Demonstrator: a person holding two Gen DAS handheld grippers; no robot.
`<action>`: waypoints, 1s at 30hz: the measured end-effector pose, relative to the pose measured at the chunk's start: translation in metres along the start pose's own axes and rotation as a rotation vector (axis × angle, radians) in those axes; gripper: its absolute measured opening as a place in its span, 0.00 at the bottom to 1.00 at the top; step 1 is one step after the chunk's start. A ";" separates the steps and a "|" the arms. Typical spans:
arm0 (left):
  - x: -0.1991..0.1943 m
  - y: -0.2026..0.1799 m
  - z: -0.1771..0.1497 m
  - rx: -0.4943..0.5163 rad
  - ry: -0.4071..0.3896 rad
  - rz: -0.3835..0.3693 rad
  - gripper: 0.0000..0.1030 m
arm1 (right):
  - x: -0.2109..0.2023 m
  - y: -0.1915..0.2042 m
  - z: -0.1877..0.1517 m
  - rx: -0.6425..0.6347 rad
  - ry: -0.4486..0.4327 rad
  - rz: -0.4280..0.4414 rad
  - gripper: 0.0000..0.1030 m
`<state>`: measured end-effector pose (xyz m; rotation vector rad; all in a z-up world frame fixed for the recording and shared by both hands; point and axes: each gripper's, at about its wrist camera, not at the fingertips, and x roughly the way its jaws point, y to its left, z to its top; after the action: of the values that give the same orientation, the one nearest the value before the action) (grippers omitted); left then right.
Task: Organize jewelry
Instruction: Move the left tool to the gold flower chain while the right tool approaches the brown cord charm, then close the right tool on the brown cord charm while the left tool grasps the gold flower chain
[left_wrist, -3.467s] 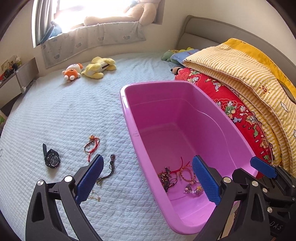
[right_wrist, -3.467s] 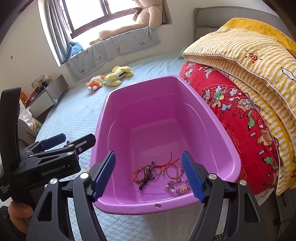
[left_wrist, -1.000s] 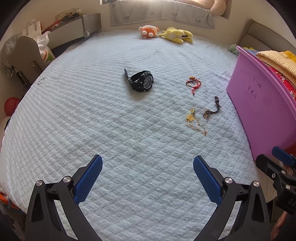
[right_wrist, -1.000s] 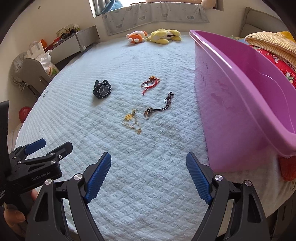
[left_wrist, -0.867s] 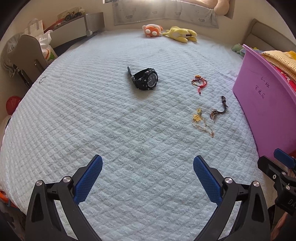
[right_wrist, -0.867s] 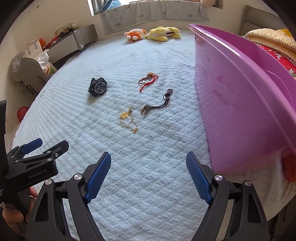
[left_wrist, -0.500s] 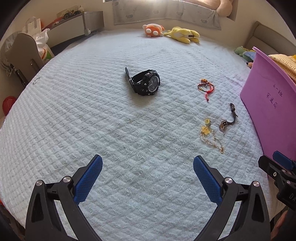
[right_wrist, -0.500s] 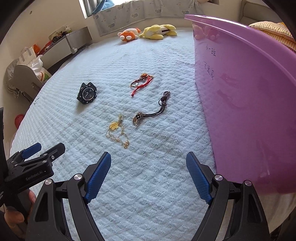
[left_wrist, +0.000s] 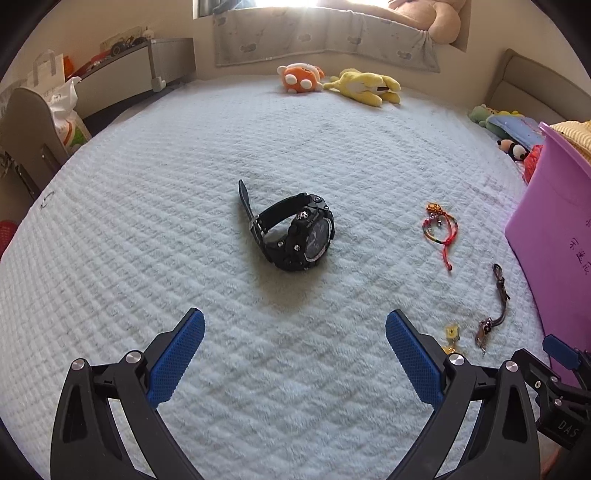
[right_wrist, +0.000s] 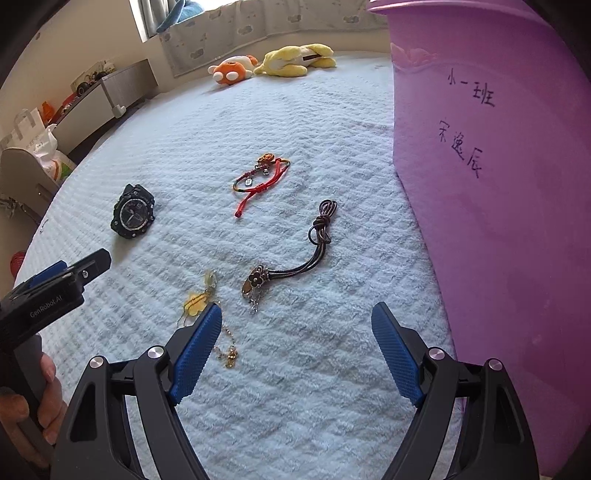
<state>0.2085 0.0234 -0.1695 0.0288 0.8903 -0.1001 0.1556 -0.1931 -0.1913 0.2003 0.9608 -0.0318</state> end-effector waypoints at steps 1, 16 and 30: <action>0.004 0.002 0.003 -0.001 0.008 -0.001 0.94 | 0.004 0.000 0.001 0.005 0.006 -0.002 0.77; -0.010 -0.023 -0.040 -0.083 0.017 0.045 0.94 | 0.027 -0.013 0.016 -0.013 -0.003 0.037 0.77; -0.015 -0.070 -0.057 -0.049 -0.017 0.048 0.94 | 0.050 -0.008 0.029 -0.097 0.034 0.032 0.75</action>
<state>0.1478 -0.0413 -0.1923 0.0032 0.8742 -0.0338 0.2073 -0.2033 -0.2173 0.1271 0.9901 0.0480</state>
